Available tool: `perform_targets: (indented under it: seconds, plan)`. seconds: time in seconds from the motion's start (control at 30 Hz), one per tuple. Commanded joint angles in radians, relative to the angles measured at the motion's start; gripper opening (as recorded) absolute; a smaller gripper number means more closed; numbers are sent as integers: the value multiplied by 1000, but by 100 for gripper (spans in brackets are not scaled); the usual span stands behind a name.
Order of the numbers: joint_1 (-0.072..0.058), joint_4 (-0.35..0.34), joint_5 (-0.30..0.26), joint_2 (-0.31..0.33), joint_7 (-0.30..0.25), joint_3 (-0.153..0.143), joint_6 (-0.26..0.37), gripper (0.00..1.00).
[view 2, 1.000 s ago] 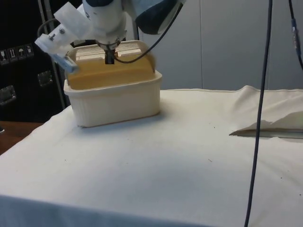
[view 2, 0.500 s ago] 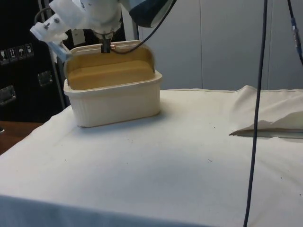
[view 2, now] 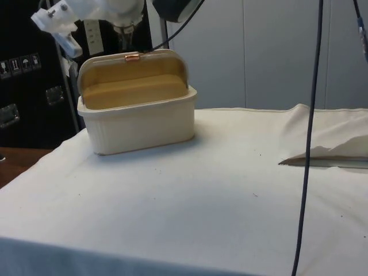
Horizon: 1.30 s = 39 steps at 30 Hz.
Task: Open the lid, then close it.
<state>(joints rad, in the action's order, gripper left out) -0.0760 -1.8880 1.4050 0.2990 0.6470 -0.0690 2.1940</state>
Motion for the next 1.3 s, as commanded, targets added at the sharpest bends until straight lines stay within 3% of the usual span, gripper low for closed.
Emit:
perform_targets:
  seconds: [0.0,0.4,0.67,0.7,0.73,0.93,0.97,1.0,1.27]
  plan:
    - [1,0,1,-7,-4,-1,3,0]
    - [0,1,0,-10,19,-2,1,0]
    - [10,1,-6,-13,13,-12,19,0]
    - [4,1,0,-10,20,-11,4,0]
    - [11,2,-8,-15,10,-13,21,0]
    - [19,14,-31,-23,-8,-27,41,0]
    - [11,15,-15,-21,8,-29,26,0]
    - [20,16,-36,-24,-12,-30,46,0]
    - [24,33,-98,-20,-55,-46,84,0]
